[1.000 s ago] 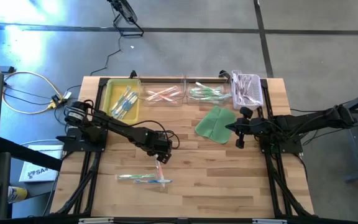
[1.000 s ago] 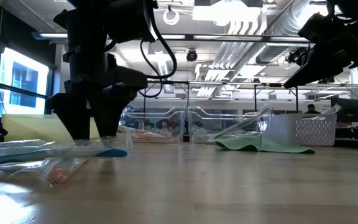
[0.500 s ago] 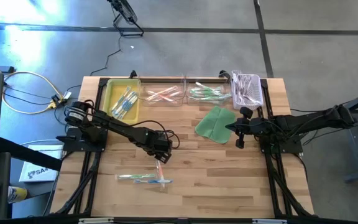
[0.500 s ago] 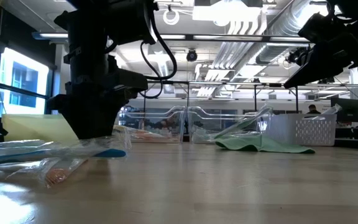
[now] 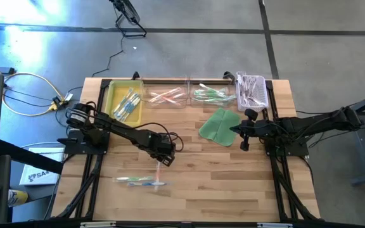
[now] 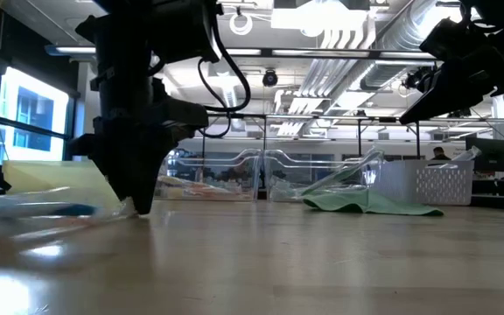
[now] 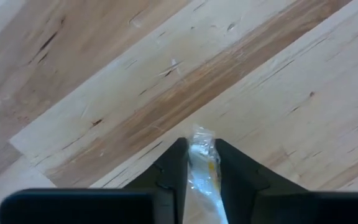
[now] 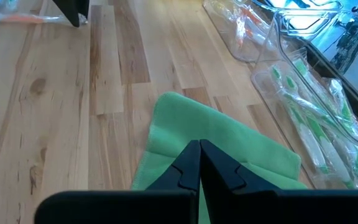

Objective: Pick & Place Toothbrushes
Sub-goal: Put the orange toothbrush into the left transparent bin

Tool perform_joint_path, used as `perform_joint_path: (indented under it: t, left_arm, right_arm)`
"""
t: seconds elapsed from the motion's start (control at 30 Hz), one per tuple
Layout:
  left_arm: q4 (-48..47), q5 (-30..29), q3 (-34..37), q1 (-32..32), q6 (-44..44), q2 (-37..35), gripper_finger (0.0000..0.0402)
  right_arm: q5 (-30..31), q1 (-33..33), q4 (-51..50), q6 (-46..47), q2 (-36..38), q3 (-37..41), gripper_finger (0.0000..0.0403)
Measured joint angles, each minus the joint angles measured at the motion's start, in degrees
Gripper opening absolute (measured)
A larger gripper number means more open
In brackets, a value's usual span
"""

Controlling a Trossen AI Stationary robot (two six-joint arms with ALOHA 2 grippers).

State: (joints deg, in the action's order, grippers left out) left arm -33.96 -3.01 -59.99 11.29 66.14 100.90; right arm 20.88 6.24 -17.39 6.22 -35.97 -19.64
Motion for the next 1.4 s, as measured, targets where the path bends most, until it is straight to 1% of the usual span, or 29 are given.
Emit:
perform_joint_path:
  t: [0.2,0.37,0.63,0.87,1.07,1.27,1.4]
  left_arm:
    - [1.3,-0.2,0.0,0.0,-2.5,0.0,0.0039]
    - [5.5,-0.4,-0.1,0.0,-5.3,0.1,0.0017]
    - [19.2,-4.1,-0.1,-0.2,-13.3,0.1,0.0012]
    - [28.4,-4.7,-0.1,-3.4,-25.5,0.1,0.0011]
    - [34.7,-1.1,-0.1,-7.6,-35.7,0.1,0.0010]
    - [45.2,2.8,-0.1,-12.1,-47.3,0.0,0.0010]
    - [51.3,6.1,-0.1,-15.4,-51.9,0.0,0.0010]
  right_arm:
    - [0.0,0.0,0.0,0.0,0.0,0.0,0.0002]
    - [0.0,0.0,0.0,0.0,0.0,0.0,0.0002]
    - [0.0,0.0,0.0,0.0,0.0,0.0,0.0002]
    - [0.0,0.0,0.0,0.0,0.0,0.0,0.0002]
    - [0.0,0.0,0.0,0.0,0.0,0.0,0.0002]
    - [0.0,0.0,0.0,0.0,0.0,0.0,0.0002]
    - [0.0,0.0,0.0,0.0,0.0,0.0,0.0002]
